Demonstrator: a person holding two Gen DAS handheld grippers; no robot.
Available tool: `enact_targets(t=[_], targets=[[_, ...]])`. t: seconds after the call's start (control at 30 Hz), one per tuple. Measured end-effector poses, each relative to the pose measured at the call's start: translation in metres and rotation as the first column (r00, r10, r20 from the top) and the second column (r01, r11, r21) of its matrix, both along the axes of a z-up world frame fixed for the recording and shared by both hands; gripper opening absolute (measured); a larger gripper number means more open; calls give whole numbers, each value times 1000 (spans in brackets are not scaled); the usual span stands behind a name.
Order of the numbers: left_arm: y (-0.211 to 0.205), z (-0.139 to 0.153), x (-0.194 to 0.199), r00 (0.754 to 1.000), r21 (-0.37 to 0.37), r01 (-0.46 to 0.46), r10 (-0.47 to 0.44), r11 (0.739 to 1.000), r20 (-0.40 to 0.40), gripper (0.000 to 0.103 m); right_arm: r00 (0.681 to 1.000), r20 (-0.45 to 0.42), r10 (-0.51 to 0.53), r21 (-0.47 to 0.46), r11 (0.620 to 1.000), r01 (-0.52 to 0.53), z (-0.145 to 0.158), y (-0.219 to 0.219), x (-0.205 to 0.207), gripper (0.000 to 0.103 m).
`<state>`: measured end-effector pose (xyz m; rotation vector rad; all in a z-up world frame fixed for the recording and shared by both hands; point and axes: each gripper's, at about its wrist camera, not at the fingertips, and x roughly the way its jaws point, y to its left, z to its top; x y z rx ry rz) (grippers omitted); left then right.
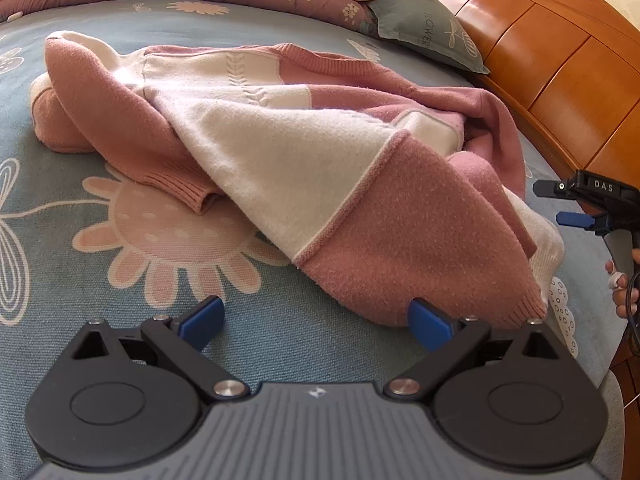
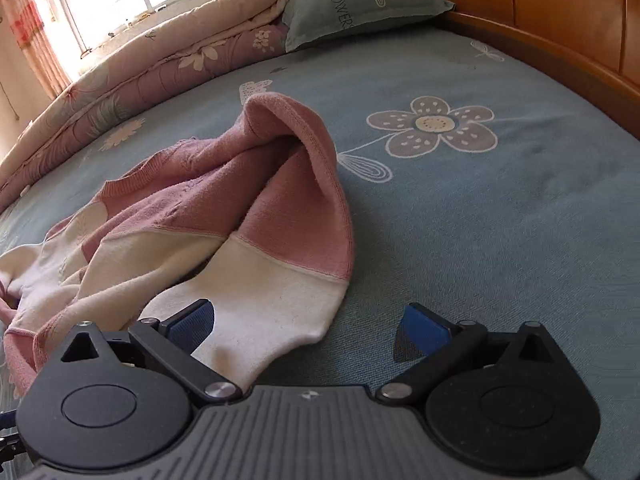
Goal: Fold clothes
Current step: 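Grasp the pink sweater edge with the right tool and pull it outward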
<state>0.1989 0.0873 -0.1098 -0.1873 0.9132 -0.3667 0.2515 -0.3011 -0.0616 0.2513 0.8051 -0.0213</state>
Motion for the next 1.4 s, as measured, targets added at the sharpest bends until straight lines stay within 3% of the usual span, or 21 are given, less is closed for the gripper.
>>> enact_targets(t=[0.1,0.2,0.27,0.33,0.43,0.57,0.73,0.83,0.97,1.17,1.27,1.4], targets=[[0,-1,-1,1000,3,7,-7,1000,7,99,992,-67,110,-129,985,-118,9,27,28,103],[1,-1,-2,1000,-9,5,-5,1000,12,100,967,-139,213,-245,939,-242,3,64,58,103],[2,-1,-3,1000,-12,6,-6,1000,15,100,939,-230,258,-260,913,-314,-10,81,74,103],[1,-1,-3,1000,-9,7,-6,1000,16,100,930,-279,238,-322,889,-325,-22,89,79,103],[1,-1,-4,1000,-7,10,-9,1000,20,100,945,-274,177,-362,892,-272,-22,75,66,103],[2,-1,-5,1000,-6,16,-16,1000,26,100,966,-248,77,-492,849,-194,-24,38,35,103],[1,-2,-6,999,-1,25,-25,1000,34,100,982,-183,-52,-479,877,-43,-15,-27,6,103],[2,-2,-5,999,0,25,-25,1000,34,100,982,-140,-127,-515,856,37,-10,-56,-6,103],[2,-2,-4,999,3,27,-27,1000,34,100,970,-72,-231,-515,842,162,3,-100,-23,103],[2,-3,-3,999,12,29,-30,1000,32,100,917,-10,-398,-561,761,324,27,-165,-38,103],[2,-2,-3,999,15,31,-31,999,28,100,928,-15,-372,-510,801,313,37,-174,-44,103],[6,8,3,1000,-15,10,-10,1000,4,100,987,31,-159,-387,908,159,49,-140,-35,103]])
